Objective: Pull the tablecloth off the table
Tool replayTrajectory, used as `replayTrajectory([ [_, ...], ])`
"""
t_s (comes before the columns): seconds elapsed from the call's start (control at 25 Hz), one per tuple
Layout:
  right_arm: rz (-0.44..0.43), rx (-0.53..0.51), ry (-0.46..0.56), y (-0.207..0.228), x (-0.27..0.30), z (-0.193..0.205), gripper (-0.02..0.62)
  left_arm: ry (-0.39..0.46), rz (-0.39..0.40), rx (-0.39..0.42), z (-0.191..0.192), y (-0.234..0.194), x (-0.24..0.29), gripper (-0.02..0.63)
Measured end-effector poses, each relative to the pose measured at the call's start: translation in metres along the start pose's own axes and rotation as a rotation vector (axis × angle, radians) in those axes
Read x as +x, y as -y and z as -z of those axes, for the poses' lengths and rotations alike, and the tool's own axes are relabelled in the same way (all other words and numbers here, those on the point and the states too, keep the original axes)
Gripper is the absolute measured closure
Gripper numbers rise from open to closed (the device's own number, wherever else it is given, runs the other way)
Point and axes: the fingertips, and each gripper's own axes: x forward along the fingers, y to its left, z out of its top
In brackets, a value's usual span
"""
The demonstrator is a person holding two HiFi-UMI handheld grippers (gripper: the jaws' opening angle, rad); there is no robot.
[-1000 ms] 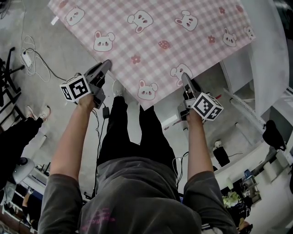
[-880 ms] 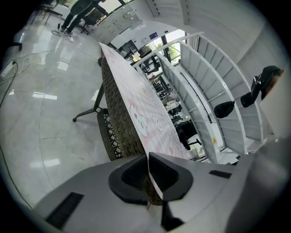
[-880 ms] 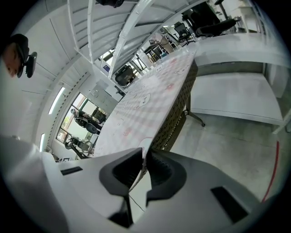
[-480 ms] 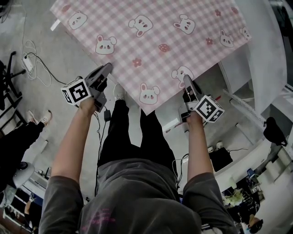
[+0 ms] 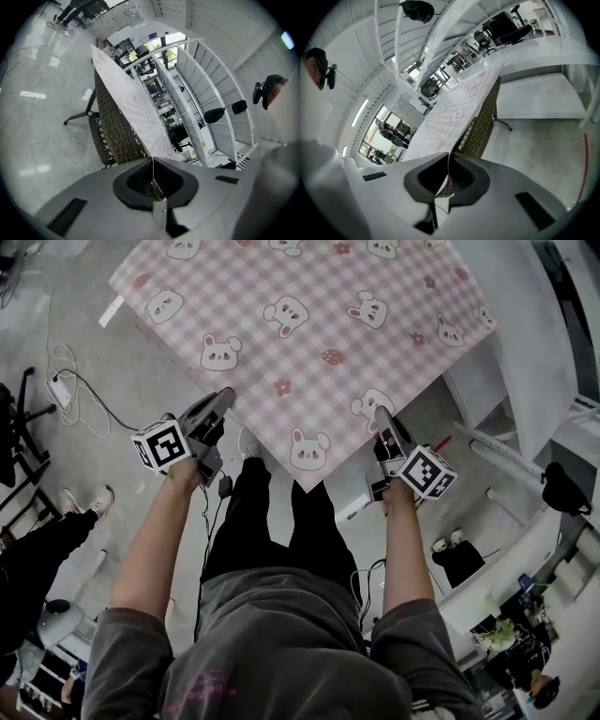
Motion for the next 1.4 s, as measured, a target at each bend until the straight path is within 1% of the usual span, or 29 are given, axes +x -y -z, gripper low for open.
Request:
replayTrajectory([
  [0.12,-0.031,-0.008,0.040,-0.002,0.004,0.003,0.591,0.002,0.025,0.035,-0.004,0.002,-0.002,0.605],
  [0.2,-0.047,-0.024,0.066,0.000,0.003,0.009,0.591,0.007,0.041,0.062,0.000,0.001,-0.006,0.606],
  [0.28,-0.075,-0.068,0.120,0.002,0.003,0.005,0.591,0.038,0.085,0.106,0.001,0.000,-0.001,0.606],
  [0.4,-0.124,-0.140,0.227,-0.001,0.009,-0.009,0.591,0.098,0.169,0.190,-0.010,-0.001,0.009,0.606],
  [0.48,-0.142,-0.154,0.261,-0.004,0.007,-0.007,0.591,0.109,0.190,0.221,-0.011,0.000,0.007,0.606],
  [0.6,-0.159,-0.150,0.265,-0.005,0.005,-0.006,0.591,0.109,0.187,0.229,-0.011,0.001,0.004,0.606],
  [0.72,-0.166,-0.113,0.214,-0.004,0.002,0.007,0.591,0.097,0.155,0.192,0.000,0.002,-0.007,0.606],
  [0.8,-0.172,-0.100,0.207,-0.001,0.001,0.006,0.591,0.096,0.148,0.184,0.000,0.003,-0.006,0.604],
  [0.88,-0.192,-0.101,0.222,-0.002,0.006,0.000,0.591,0.107,0.158,0.196,-0.007,0.005,-0.003,0.606],
  [0.96,-0.218,-0.115,0.250,-0.004,0.011,-0.009,0.591,0.128,0.185,0.219,-0.017,0.008,0.002,0.606],
  [1.12,-0.239,-0.129,0.276,-0.005,0.002,-0.005,0.591,0.155,0.218,0.199,-0.010,0.008,-0.003,0.606],
  [1.2,-0.254,-0.141,0.286,-0.008,-0.002,0.001,0.591,0.170,0.234,0.220,-0.006,0.009,-0.009,0.604],
  [1.28,-0.275,-0.169,0.315,-0.009,-0.003,-0.002,0.591,0.191,0.270,0.249,-0.008,0.014,-0.009,0.606],
  [1.4,-0.309,-0.200,0.355,-0.010,-0.006,-0.006,0.591,0.213,0.304,0.318,-0.012,0.021,-0.010,0.604],
])
